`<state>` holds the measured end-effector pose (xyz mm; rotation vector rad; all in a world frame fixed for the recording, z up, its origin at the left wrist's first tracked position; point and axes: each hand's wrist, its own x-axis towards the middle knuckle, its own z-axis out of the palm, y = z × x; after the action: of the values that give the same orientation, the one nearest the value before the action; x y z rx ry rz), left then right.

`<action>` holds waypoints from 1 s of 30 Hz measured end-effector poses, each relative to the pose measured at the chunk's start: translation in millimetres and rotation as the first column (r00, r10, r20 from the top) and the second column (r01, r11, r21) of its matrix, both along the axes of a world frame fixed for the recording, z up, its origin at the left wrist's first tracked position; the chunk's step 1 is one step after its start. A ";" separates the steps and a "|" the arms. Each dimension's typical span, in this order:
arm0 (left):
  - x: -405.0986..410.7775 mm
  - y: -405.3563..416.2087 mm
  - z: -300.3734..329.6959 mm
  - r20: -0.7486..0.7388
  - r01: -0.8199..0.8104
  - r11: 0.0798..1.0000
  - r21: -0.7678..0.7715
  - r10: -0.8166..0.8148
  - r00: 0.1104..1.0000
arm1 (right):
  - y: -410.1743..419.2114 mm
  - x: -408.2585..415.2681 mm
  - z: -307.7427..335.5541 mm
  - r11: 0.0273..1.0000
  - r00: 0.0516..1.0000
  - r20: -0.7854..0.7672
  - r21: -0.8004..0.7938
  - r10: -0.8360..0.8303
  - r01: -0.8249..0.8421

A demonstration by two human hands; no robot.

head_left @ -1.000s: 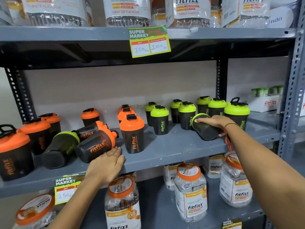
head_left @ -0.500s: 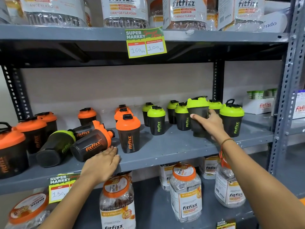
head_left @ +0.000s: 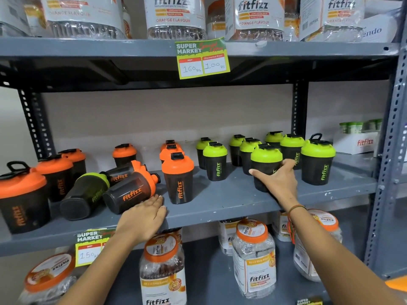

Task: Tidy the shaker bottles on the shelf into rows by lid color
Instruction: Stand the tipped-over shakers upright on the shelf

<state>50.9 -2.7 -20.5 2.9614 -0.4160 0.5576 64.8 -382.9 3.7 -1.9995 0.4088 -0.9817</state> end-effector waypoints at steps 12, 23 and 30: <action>-3.9 -2.6 3.3 -0.031 -0.014 1.000 -0.019 0.013 0.999 | 13.5 -9.3 -7.0 0.998 0.969 0.242 -0.016 -0.058 0.064; -57.4 19.4 7.4 0.251 0.048 0.990 -0.129 -0.014 0.968 | 115.4 -42.1 56.0 0.984 0.705 0.697 -0.175 0.132 -0.011; -106.5 128.1 4.1 0.506 0.112 0.943 -0.314 0.066 0.860 | 252.6 -54.4 91.9 0.898 0.580 0.691 -0.392 0.431 -0.201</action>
<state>-55.6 125.3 -16.4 2.4472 -0.3499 1.2828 10.4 -130.3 95.6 -1.5758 -0.5885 -1.5850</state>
